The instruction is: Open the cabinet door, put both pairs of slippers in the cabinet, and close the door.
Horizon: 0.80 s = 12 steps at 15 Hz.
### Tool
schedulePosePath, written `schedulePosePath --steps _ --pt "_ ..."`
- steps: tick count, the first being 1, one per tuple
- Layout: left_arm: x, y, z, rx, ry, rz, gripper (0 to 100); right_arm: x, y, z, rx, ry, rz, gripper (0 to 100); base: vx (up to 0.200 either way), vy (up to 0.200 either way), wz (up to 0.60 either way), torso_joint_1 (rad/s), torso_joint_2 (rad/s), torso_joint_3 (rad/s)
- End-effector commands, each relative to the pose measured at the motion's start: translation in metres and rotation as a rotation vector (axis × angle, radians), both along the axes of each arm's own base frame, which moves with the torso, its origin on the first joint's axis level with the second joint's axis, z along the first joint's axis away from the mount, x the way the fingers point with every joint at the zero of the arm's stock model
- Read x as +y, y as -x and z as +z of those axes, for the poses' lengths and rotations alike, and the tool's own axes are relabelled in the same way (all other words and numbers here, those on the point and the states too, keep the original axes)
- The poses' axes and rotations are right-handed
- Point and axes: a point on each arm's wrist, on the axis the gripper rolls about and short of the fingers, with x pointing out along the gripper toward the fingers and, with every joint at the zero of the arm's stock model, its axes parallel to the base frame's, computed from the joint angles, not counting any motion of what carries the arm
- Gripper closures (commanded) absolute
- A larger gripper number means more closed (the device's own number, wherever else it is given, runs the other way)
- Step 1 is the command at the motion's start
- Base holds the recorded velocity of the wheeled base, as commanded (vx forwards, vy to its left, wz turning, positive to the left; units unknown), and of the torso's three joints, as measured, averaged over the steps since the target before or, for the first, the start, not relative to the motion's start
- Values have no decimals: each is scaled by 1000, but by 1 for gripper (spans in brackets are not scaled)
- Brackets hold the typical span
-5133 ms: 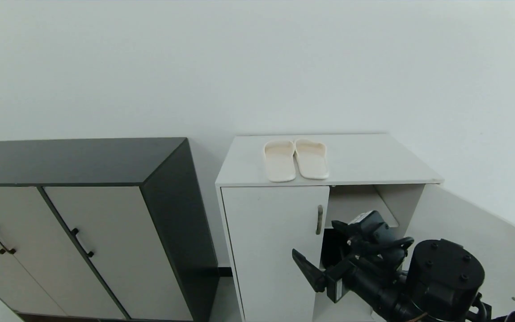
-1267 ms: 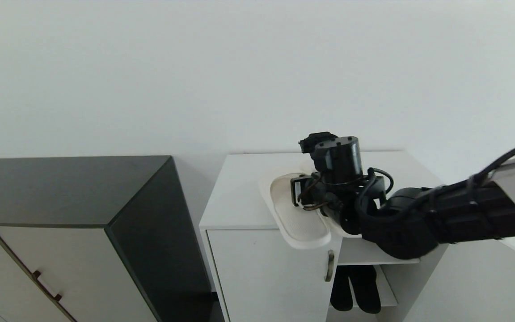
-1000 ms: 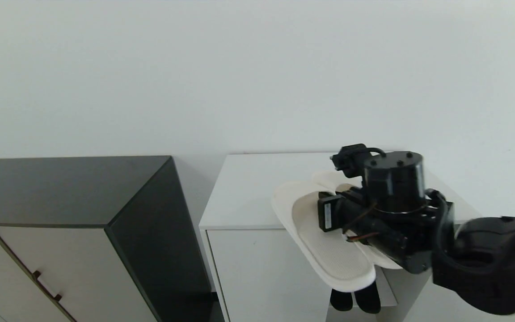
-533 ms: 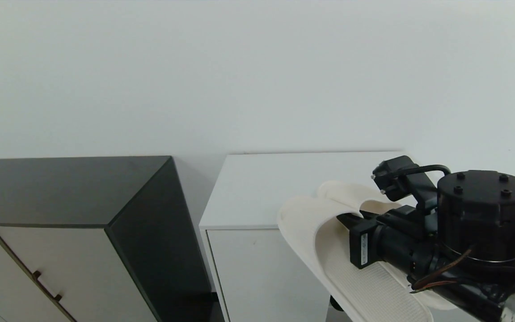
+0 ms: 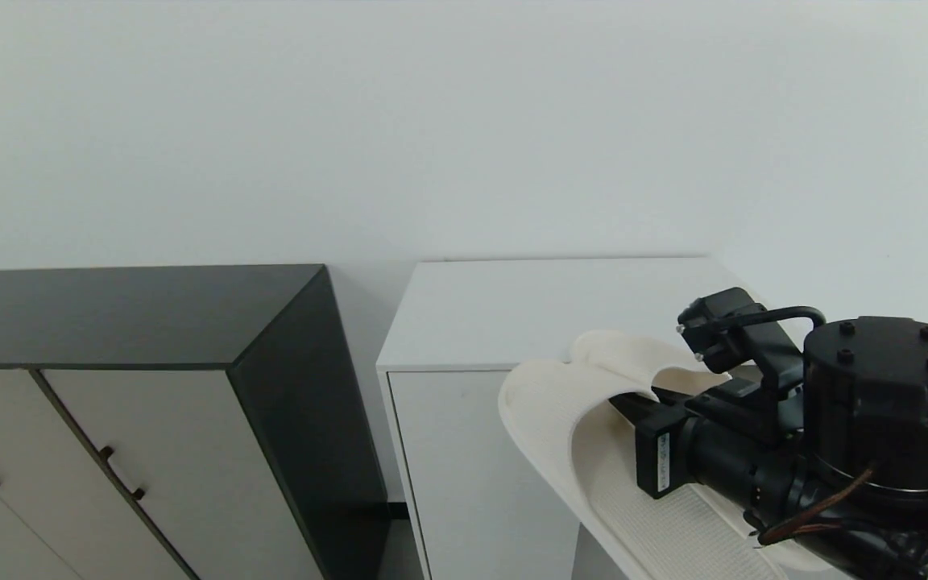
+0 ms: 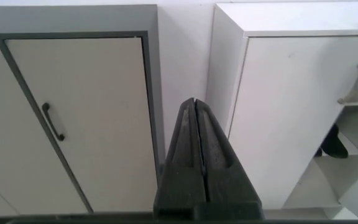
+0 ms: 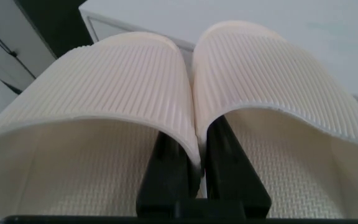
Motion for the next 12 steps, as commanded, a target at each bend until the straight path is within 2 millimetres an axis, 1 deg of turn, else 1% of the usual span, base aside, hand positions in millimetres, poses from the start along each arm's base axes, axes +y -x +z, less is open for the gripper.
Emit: schedulePosePath --steps 1,3,10,12 --pt "0 0 0 1 0 1 100 0 1 -3 6 9 3 100 -200 0 0 7 12 2" --pt "0 0 0 1 2 2 100 0 2 -5 11 15 6 100 -200 0 0 2 5 5" --pt "0 0 0 1 2 1 100 1 2 -9 25 24 10 100 0 0 0 0 0 0" --pt "0 0 0 1 2 1 100 1 1 -10 26 24 9 100 0 -200 0 -2 2 2"
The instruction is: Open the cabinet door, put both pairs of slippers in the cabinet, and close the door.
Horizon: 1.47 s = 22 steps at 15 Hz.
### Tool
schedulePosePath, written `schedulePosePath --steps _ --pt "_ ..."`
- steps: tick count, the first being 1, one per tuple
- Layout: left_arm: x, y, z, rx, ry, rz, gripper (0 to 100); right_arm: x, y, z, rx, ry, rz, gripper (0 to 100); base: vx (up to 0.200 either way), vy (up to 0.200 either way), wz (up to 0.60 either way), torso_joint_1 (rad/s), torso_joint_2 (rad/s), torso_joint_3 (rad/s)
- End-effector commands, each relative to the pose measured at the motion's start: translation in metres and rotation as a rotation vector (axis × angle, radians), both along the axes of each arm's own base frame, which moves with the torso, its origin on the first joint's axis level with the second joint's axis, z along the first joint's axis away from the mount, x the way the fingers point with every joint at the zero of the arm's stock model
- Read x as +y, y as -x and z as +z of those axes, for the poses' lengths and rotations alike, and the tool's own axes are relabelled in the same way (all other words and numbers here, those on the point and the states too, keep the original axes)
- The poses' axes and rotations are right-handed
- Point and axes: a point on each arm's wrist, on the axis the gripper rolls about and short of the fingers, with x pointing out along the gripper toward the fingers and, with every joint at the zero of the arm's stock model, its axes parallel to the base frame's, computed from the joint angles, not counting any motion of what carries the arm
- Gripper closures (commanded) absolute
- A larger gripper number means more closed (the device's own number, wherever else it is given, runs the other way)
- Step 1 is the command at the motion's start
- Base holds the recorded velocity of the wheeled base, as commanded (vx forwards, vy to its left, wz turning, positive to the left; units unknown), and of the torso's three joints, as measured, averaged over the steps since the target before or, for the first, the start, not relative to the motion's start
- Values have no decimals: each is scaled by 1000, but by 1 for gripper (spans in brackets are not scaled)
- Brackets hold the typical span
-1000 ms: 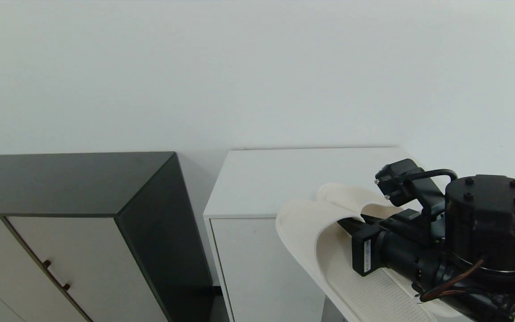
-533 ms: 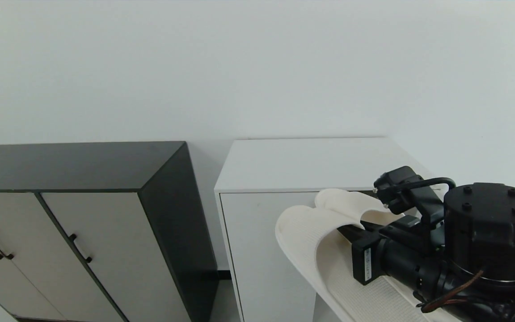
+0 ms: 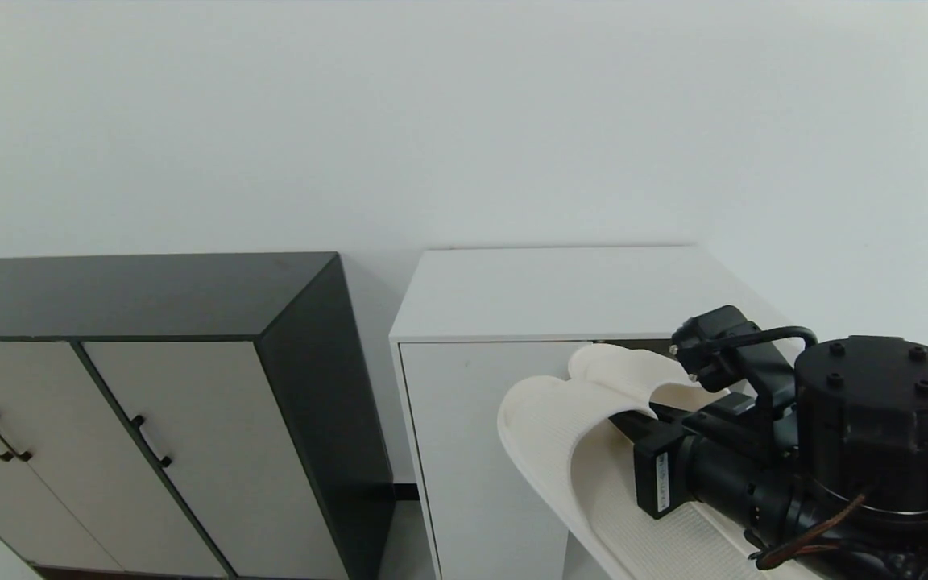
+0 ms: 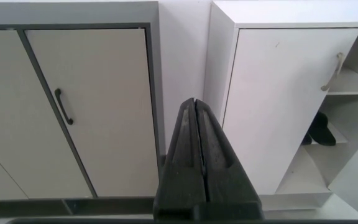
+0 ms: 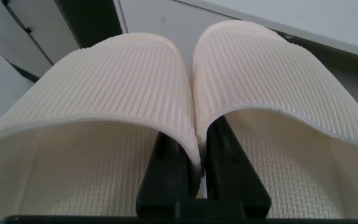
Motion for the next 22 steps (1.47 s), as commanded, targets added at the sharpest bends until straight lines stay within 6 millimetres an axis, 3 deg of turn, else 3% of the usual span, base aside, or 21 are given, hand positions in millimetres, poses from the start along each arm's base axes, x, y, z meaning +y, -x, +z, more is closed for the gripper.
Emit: schedulePosePath --steps 1,13,17,22 --pt "0 0 0 1 -1 1 100 1 -1 -2 4 5 -1 100 0 -200 0 -7 2 7" --pt "0 0 0 1 1 1 100 -1 1 -8 13 13 5 100 0 -200 0 2 2 4" --pt "0 0 0 1 1 3 100 -3 1 -20 13 59 6 100 0 0 0 0 0 0" --pt "0 0 0 1 2 3 100 -2 0 -19 7 51 8 100 0 0 0 0 0 0"
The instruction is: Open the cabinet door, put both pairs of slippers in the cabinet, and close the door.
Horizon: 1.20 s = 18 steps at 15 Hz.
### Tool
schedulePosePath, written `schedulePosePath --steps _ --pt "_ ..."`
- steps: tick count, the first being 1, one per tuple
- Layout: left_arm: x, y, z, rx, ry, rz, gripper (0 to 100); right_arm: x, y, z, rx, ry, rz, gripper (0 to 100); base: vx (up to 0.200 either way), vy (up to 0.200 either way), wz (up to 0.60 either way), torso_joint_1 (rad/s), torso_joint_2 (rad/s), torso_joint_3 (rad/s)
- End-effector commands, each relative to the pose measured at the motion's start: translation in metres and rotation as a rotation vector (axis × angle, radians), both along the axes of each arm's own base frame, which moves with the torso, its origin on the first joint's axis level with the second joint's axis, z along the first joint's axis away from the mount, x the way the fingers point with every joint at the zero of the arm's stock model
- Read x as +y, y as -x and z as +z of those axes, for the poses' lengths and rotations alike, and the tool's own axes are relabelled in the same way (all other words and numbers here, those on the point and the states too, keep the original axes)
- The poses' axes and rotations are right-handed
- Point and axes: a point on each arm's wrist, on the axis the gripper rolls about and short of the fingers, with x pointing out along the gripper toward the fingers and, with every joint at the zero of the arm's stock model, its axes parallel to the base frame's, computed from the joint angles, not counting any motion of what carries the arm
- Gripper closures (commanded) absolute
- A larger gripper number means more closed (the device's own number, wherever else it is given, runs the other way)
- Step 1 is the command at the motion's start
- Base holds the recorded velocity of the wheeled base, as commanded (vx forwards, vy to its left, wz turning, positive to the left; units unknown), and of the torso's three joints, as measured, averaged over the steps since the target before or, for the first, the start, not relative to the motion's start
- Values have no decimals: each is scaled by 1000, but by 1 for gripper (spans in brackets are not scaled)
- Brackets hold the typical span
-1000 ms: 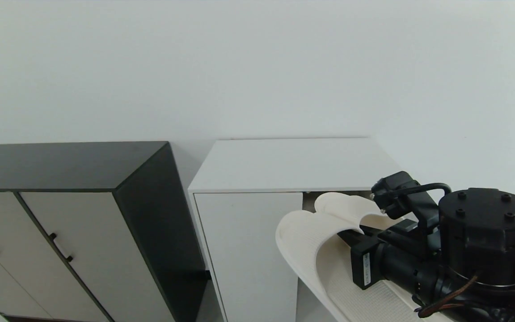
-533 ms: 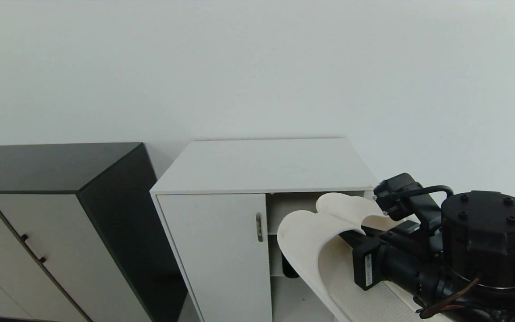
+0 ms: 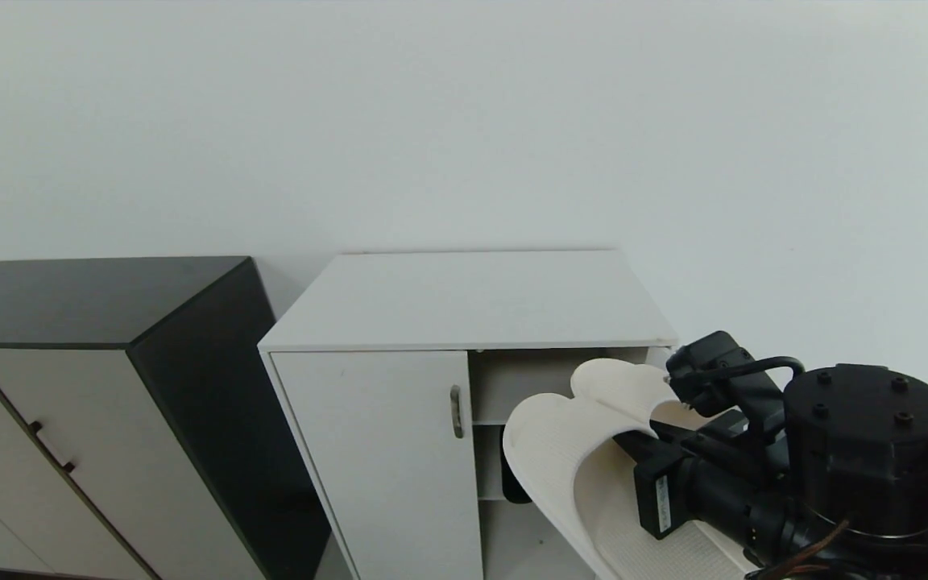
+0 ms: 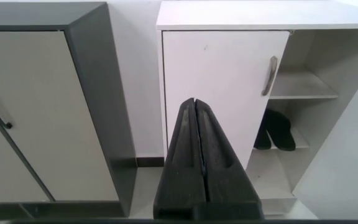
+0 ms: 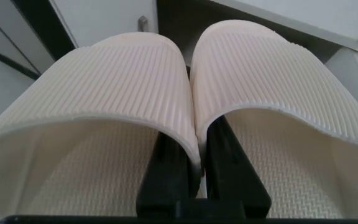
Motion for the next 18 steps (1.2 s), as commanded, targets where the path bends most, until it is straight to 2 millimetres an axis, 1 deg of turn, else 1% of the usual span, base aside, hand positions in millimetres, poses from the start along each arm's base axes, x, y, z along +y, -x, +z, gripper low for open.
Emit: schedulePosePath --steps 1,4,9,12,18 --pt "0 0 0 1 -1 0 100 0 0 -2 5 7 0 100 0 0 0 0 0 0" --pt "0 0 0 1 1 0 100 0 0 -2 5 7 0 100 0 0 0 -149 344 198" --pt "0 0 0 1 1 0 100 1 0 -2 5 7 1 100 0 0 0 -205 513 302" --pt "0 0 0 1 -1 0 100 -1 2 -7 11 32 10 100 0 0 0 -196 505 308" --pt "0 0 0 1 -1 0 100 0 1 -8 15 37 12 100 0 0 0 -164 479 314"
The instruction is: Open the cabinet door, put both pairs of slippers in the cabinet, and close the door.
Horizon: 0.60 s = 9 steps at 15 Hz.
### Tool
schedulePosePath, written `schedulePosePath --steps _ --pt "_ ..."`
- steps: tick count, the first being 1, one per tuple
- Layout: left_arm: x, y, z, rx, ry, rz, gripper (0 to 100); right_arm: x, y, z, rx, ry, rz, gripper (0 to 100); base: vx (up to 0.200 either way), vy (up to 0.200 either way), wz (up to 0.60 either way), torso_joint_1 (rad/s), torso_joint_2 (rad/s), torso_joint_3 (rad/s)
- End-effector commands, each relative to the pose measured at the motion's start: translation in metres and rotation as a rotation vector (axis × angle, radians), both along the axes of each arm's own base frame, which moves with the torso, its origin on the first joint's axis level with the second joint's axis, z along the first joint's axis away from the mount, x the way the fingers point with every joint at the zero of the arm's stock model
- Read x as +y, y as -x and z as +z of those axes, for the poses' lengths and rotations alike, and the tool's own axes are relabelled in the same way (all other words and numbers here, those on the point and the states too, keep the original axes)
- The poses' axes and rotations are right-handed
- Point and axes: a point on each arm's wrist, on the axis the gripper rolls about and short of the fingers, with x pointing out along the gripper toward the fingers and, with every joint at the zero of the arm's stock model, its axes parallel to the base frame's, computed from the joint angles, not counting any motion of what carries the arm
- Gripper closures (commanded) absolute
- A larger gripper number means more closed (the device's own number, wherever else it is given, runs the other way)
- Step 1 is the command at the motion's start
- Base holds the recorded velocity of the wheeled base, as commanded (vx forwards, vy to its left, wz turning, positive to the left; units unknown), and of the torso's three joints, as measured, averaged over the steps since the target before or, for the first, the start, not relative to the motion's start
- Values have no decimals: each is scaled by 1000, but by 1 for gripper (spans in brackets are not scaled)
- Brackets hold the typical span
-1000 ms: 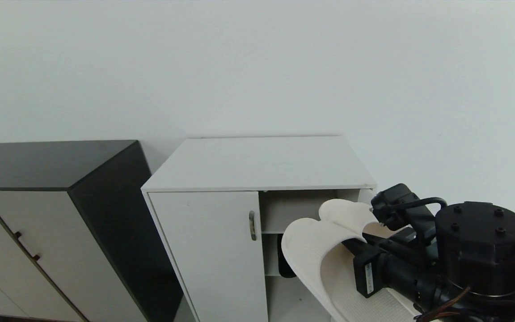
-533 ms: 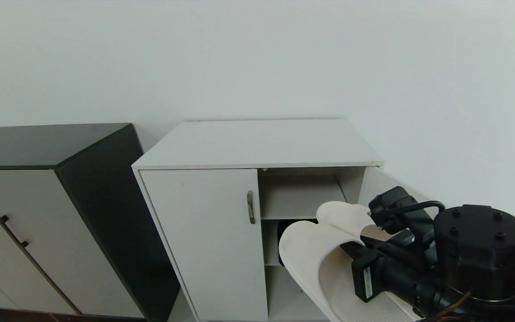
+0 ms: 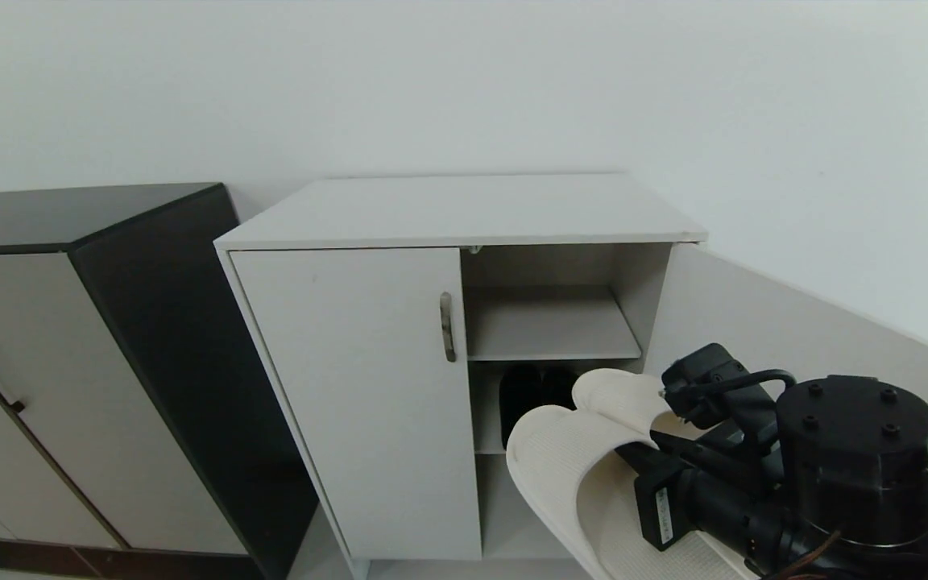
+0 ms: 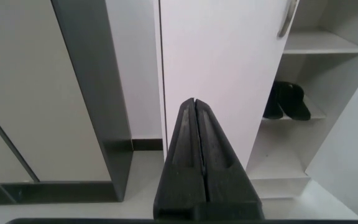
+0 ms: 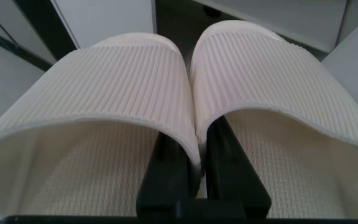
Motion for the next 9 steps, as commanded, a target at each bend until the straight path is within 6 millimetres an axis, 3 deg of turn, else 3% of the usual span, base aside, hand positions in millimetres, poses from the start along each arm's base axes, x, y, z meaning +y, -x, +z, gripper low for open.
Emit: schedulePosePath --steps 1,9 --pt "0 0 0 1 0 0 100 1 0 -1 3 4 0 100 0 0 0 -134 476 325" --pt "0 0 0 1 0 0 100 1 -1 -3 7 8 0 100 0 0 0 -97 455 352"
